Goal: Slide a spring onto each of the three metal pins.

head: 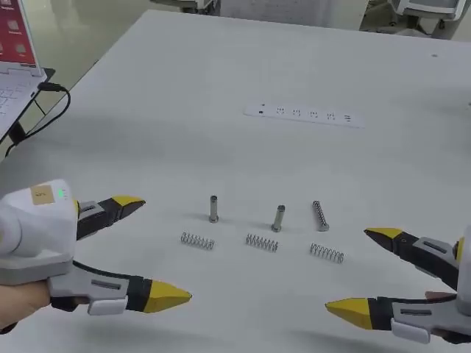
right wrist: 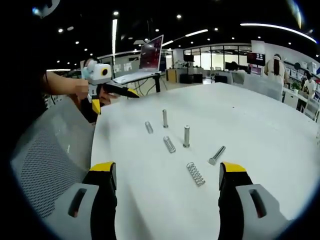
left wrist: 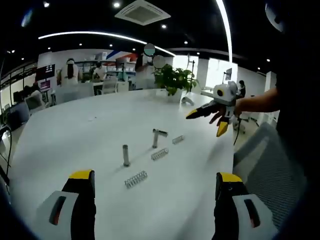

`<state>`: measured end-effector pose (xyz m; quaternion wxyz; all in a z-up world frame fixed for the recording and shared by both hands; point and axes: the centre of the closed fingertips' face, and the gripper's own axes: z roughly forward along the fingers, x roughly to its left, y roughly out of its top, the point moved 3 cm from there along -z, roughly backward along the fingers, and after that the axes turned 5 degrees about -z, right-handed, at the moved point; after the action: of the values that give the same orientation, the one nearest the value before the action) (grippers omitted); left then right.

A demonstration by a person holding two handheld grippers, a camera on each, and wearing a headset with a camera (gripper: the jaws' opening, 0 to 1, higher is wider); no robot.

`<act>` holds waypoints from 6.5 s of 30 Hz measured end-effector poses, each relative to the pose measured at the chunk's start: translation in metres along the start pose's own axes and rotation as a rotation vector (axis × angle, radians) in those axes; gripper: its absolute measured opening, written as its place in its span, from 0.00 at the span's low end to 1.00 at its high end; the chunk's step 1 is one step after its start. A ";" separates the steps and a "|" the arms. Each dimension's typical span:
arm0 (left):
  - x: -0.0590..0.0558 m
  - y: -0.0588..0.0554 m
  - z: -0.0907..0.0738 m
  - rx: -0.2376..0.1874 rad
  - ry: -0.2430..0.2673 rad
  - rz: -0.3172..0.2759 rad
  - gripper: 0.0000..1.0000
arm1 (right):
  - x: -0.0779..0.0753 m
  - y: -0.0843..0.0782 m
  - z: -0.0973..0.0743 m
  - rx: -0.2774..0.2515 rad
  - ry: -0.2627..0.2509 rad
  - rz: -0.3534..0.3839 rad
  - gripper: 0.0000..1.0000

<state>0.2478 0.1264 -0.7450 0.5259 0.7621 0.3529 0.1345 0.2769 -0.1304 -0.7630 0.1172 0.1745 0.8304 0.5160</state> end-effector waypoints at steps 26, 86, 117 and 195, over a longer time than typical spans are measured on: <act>0.002 0.002 0.002 0.002 -0.005 0.005 0.98 | -0.007 0.011 0.003 -0.006 0.003 0.002 0.84; 0.008 0.005 0.000 0.005 0.010 0.003 0.98 | -0.114 -0.003 0.086 0.365 -0.126 0.264 0.19; 0.011 0.001 0.001 0.022 0.015 -0.007 0.98 | -0.116 -0.021 0.101 0.464 -0.221 0.372 0.08; 0.006 -0.003 0.003 0.014 0.011 -0.021 0.98 | -0.091 0.000 0.058 0.204 -0.249 0.100 0.06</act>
<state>0.2528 0.1291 -0.7496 0.5200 0.7614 0.3644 0.1307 0.3814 -0.1207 -0.7876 0.1750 0.2894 0.8478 0.4085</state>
